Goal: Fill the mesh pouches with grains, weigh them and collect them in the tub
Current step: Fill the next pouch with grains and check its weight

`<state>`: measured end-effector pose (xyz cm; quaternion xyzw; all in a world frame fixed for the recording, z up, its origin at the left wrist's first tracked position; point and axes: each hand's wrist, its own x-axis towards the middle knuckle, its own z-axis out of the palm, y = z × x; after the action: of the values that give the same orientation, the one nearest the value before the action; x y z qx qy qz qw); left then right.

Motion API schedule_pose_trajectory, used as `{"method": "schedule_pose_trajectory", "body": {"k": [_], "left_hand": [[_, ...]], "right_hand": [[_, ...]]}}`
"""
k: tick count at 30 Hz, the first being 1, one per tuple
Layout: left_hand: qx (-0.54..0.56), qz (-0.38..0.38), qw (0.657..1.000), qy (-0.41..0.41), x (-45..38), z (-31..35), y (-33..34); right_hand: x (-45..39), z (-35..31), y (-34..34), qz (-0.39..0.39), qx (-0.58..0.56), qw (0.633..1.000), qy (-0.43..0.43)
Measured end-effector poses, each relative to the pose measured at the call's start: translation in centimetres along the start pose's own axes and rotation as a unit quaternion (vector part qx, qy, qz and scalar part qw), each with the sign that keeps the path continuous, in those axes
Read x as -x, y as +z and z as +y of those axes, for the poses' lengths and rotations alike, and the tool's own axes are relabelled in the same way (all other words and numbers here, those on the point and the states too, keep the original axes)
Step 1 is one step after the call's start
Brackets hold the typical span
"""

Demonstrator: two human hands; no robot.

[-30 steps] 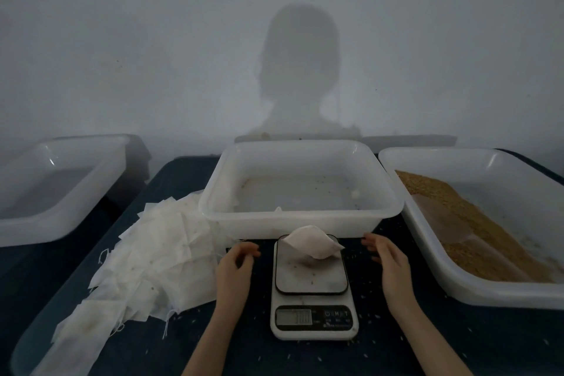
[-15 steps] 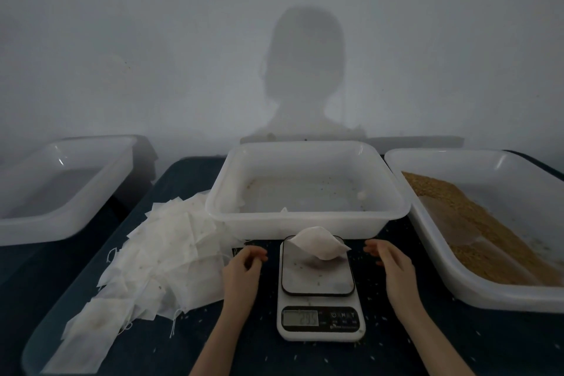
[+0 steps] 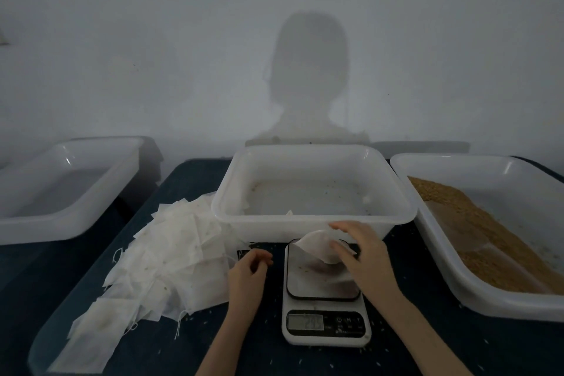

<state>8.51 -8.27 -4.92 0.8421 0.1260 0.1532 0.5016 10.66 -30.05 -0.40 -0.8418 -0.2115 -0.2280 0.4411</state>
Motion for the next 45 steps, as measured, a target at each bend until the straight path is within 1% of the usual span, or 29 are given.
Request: {"method": "schedule_pose_trajectory", "body": {"k": [3,5,9,12,14,15,17,19,21,23,25,26,29,31,32,34,36,38,39,40,41,43,44,45], "left_hand": [[0.005,0.001,1.0,0.0,0.1,0.0,-0.1],[0.006,0.0,1.0,0.0,0.1,0.1,-0.2],[0.015,-0.003,1.0,-0.004,0.1,0.1,-0.1],[0.012,-0.007,1.0,-0.004,0.1,0.2,0.0],[0.013,-0.009,1.0,-0.006,0.1,0.3,0.0],[0.014,-0.01,1.0,-0.008,0.1,0.3,0.0],[0.013,-0.01,1.0,-0.008,0.2,0.4,-0.1],[0.006,-0.011,1.0,-0.007,0.2,0.4,-0.1],[0.003,-0.015,1.0,-0.007,0.2,0.5,0.0],[0.002,-0.016,1.0,-0.006,0.2,0.4,0.0],[0.003,-0.016,1.0,-0.006,0.2,0.4,-0.1],[0.003,-0.016,1.0,-0.006,0.2,0.4,-0.1],[0.001,-0.019,1.0,-0.005,0.3,0.5,-0.1],[-0.006,-0.02,1.0,0.0,0.4,0.6,-0.1],[-0.01,-0.021,1.0,0.002,0.4,0.7,-0.2],[-0.014,-0.018,1.0,0.008,0.6,0.9,-0.3],[-0.019,-0.013,1.0,0.02,0.6,1.1,-0.5],[-0.04,-0.008,0.998,0.043,0.7,1.4,-1.0],[-0.055,0.003,0.997,0.053,0.7,1.7,-1.5],[-0.082,0.029,0.994,0.064,0.7,1.8,-2.2],[-0.127,0.073,0.986,0.079,0.6,1.9,-3.1],[-0.251,0.155,0.949,0.111,0.3,1.6,-5.5],[-0.313,0.169,0.93,0.096,0.2,1.4,-6.8],[-0.362,0.167,0.915,0.065,0.0,1.1,-8.1]], "right_hand": [[-1.4,-0.9,0.7,-0.05,0.045,0.998,-0.007],[-1.9,-0.9,1.1,-0.065,0.075,0.995,-0.014],[-3.6,-1.5,0.7,-0.056,0.04,0.997,0.034],[-6.2,-2.8,-0.1,-0.026,-0.025,0.996,0.084],[-8.3,-3.8,-0.8,0.023,-0.096,0.989,0.108],[-9.4,-4.1,-1.0,0.051,-0.11,0.986,0.114],[-11.6,-4.3,-1.2,0.09,-0.099,0.985,0.107],[-13.0,-3.9,-0.7,0.093,-0.076,0.987,0.104],[-13.7,-2.7,0.2,0.052,-0.01,0.992,0.119],[-13.7,-1.0,1.1,-0.044,0.098,0.984,0.145],[-13.4,0.3,1.7,-0.163,0.19,0.956,0.155],[-13.2,0.7,1.9,-0.208,0.218,0.941,0.156],[-12.9,1.0,1.8,-0.3,0.249,0.903,0.182],[-13.1,0.7,1.5,-0.353,0.23,0.881,0.215],[-13.2,0.5,1.3,-0.368,0.212,0.876,0.227],[-13.2,0.1,1.0,-0.369,0.16,0.88,0.252],[-13.2,0.0,1.0,-0.351,0.12,0.892,0.257],[-13.0,0.4,1.3,-0.31,0.103,0.913,0.244],[-12.9,0.6,1.4,-0.289,0.102,0.923,0.234],[-12.7,0.8,1.5,-0.27,0.103,0.932,0.219],[-12.5,0.9,1.6,-0.251,0.106,0.941,0.199],[-12.1,0.8,1.7,-0.213,0.118,0.959,0.149],[-11.8,0.5,1.8,-0.193,0.12,0.965,0.127],[-11.4,0.1,1.8,-0.174,0.115,0.971,0.112]]}}
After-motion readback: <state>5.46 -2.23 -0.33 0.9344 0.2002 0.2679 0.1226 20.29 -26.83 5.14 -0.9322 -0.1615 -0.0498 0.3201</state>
